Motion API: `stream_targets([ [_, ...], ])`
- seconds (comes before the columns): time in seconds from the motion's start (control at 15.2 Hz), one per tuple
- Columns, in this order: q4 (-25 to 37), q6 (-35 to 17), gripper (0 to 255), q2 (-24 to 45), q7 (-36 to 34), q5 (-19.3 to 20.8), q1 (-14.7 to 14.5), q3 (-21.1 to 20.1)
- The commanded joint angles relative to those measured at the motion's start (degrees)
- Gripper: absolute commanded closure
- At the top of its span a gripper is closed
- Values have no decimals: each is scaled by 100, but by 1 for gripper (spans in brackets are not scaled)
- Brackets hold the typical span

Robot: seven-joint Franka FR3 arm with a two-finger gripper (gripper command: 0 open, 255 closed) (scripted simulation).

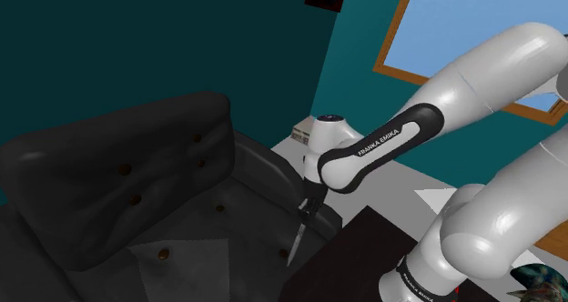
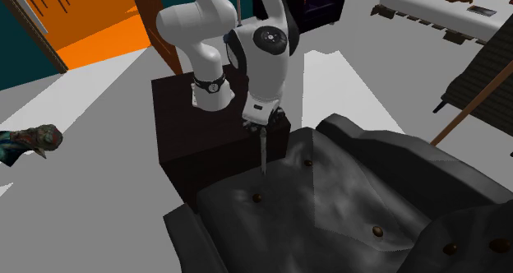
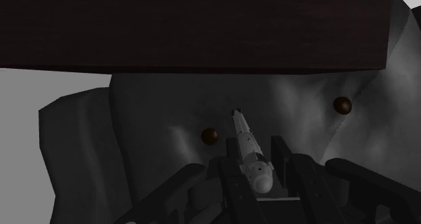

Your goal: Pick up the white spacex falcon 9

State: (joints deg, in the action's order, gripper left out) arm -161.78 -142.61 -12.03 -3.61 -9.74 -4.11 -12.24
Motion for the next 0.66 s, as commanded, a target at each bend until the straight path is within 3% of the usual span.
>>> stream_targets([
  [0.0, 12, 246, 255, -232, 2, -20, -15, 10],
  [0.59, 165, 1023, 255, -857, -5, -18, -32, 66],
])
